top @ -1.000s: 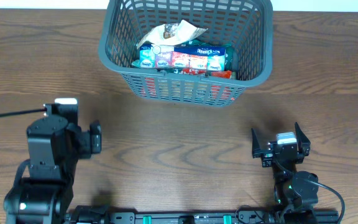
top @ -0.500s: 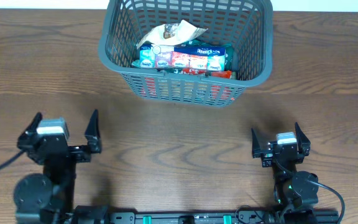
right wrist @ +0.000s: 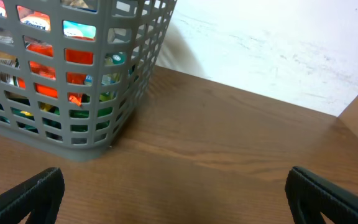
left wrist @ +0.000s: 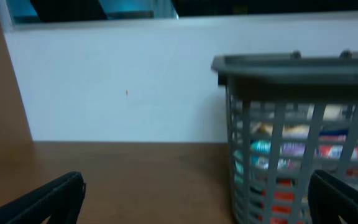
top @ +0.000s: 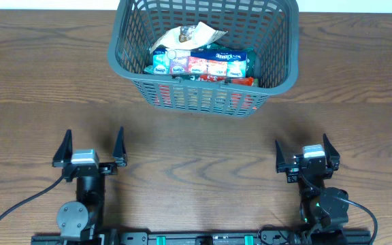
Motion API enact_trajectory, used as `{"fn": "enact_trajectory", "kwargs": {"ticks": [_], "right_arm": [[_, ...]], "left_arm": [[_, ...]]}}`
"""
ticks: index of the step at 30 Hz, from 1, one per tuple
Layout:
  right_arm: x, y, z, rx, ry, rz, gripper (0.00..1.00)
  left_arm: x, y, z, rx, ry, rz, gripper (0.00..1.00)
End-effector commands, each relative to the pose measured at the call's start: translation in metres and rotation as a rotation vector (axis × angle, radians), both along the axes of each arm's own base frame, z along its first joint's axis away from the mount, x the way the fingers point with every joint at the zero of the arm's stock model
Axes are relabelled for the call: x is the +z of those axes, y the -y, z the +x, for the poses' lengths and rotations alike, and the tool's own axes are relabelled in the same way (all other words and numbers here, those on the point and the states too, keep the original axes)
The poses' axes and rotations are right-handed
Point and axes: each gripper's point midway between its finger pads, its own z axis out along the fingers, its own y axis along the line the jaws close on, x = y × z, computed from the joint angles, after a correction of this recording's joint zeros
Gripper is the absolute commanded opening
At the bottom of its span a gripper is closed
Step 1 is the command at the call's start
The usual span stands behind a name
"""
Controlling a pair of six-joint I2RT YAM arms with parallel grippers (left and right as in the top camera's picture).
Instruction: Pack container
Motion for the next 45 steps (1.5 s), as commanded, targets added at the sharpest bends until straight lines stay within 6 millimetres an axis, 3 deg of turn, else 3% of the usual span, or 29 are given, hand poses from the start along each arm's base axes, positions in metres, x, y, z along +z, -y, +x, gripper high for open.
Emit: {"fn": "enact_trajectory", "kwargs": {"ticks": [1,6,15,45], "right_arm": [[0.000,0.000,0.000,-0.004,0.004,0.017,0.99],[0.000,0.000,0.000,-0.004,0.004,0.017,0.99],[0.000,0.000,0.000,-0.004,0.004,0.017,0.99],[0.000,0.000,0.000,-0.004,0.004,0.017,0.99]], "left_arm": [[-0.006,0.006,0.001,-0.030,0.002,0.005,0.99],[-0.019,0.012,0.003,-0.050,-0.030,0.016,0.99],[-0.080,0.048,-0.003,-0.260,-0.261,0.101,0.99],[-0.081,0.048,-0.003,-0.261,-0.271,0.040,0.99]]}}
